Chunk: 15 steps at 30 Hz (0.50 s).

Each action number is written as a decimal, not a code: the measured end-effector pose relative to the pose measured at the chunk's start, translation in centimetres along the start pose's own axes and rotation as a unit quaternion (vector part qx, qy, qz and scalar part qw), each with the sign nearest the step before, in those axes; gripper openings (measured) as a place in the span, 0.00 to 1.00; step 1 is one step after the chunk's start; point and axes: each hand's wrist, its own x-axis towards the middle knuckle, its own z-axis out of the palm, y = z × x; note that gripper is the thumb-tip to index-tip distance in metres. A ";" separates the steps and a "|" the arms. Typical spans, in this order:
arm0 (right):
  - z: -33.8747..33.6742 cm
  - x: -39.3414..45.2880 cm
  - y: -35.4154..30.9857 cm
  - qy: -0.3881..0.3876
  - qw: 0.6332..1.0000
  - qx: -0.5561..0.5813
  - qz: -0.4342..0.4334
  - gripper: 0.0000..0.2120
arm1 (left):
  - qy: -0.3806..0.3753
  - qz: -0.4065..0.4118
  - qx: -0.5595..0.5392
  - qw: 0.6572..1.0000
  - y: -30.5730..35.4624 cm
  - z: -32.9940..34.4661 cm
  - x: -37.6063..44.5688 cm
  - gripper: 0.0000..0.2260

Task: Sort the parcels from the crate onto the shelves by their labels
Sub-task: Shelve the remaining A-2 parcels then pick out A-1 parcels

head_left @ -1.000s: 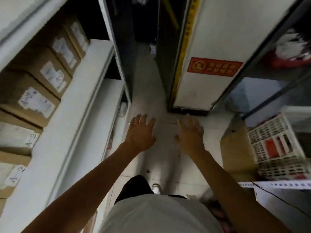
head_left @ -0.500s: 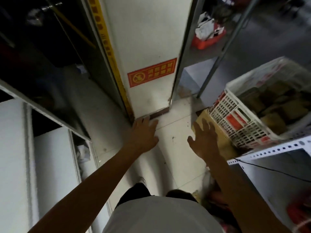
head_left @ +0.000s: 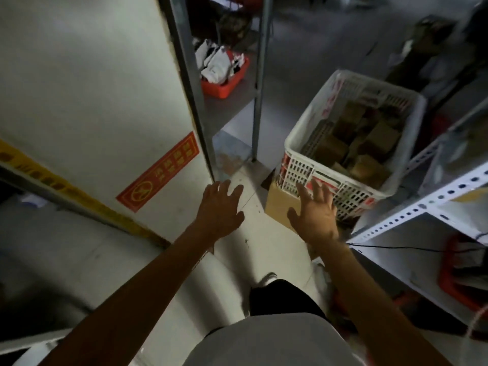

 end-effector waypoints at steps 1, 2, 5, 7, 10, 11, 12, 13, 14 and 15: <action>-0.4 1.3 0.7 0.008 1.000 0.005 0.012 0.34 | -0.006 0.010 0.005 1.000 0.6 -0.3 2.0 0.32; -0.8 2.4 1.5 0.007 1.000 0.012 0.028 0.34 | -0.007 0.019 0.006 1.000 1.3 -0.5 3.9 0.32; -2.2 4.7 3.6 0.008 0.997 0.030 0.065 0.35 | 0.010 0.057 -0.012 0.998 4.1 -1.5 8.9 0.31; -3.3 6.5 4.9 0.014 0.995 0.032 0.092 0.35 | -0.002 0.082 -0.018 0.996 6.0 -2.5 11.9 0.31; -4.4 8.7 6.6 0.011 0.990 0.037 0.138 0.36 | -0.001 0.120 -0.024 0.993 8.1 -3.1 15.7 0.30; -4.6 9.4 7.1 0.013 0.988 0.045 0.148 0.36 | 0.000 0.138 -0.024 0.990 8.6 -3.2 17.0 0.29; -4.7 10.3 7.6 0.016 0.986 0.050 0.157 0.36 | -0.006 0.151 -0.022 0.988 9.0 -3.1 18.5 0.29; -4.9 11.1 8.1 0.018 0.984 0.053 0.167 0.36 | -0.015 0.165 -0.018 0.986 9.3 -3.1 20.0 0.29; -5.0 11.9 8.5 0.020 0.982 0.057 0.180 0.35 | -0.026 0.178 -0.012 0.984 9.6 -3.1 21.5 0.30; -5.1 12.8 8.8 0.020 0.979 0.062 0.194 0.35 | -0.032 0.189 -0.006 0.981 9.9 -3.2 23.1 0.30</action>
